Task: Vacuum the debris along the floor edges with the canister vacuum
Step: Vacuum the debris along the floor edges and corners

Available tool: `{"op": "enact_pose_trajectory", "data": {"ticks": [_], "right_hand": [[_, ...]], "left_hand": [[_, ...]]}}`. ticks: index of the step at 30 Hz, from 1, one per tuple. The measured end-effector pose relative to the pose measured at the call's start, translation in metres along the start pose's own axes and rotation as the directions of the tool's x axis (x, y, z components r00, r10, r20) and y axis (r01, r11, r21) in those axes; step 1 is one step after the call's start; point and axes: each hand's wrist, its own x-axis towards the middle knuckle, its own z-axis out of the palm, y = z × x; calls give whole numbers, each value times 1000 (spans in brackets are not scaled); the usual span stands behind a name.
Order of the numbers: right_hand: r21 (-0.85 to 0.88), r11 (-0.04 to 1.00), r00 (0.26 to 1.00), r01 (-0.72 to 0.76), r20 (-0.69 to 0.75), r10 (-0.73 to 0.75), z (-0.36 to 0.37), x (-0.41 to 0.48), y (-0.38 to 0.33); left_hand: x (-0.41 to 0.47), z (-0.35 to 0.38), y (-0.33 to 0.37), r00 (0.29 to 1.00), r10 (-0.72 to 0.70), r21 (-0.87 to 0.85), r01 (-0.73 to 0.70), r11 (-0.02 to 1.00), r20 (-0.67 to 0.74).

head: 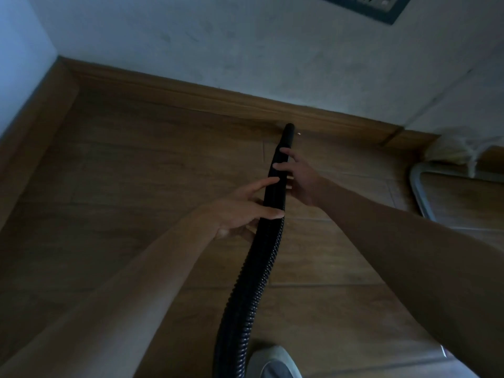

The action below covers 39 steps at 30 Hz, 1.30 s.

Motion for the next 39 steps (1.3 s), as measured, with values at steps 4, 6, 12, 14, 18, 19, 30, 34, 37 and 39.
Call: {"op": "enact_pose_trajectory", "data": {"ticks": [4,6,12,14,18,19,30,34,37,39], "right_hand": [[10,1000,998,-3,-62,3,-16,-2,1],[10,1000,996,3,-93,-2,-23,-2,-1],[13,1000,993,15,-118,-14,-36,-3,-3],[16,1000,994,15,-108,-13,-35,-3,-3],[-3,1000,997,18,-79,-18,-25,0,-6],[-6,1000,998,19,-66,-19,-22,1,-7],[-65,997,997,31,69,-27,46,4,-16],[-107,993,991,50,129,-36,77,5,-18],[-136,989,983,60,180,-35,98,6,-15],[-161,984,977,72,208,-38,112,7,-14]], "left_hand": [[8,12,7,999,-5,6,4,1000,39],[11,17,12,999,-9,14,9,1000,44],[17,25,21,998,-19,34,17,999,58],[17,25,20,998,-21,30,19,999,56],[11,19,18,999,-4,19,3,1000,35],[9,17,18,999,-1,10,0,1000,33],[-34,-24,8,997,19,-61,-24,998,-72],[-57,-40,1,989,33,-54,-41,998,-146],[-72,-50,-8,985,28,-87,-43,995,-169],[-80,-57,-15,985,28,-137,-52,989,-170]]}}
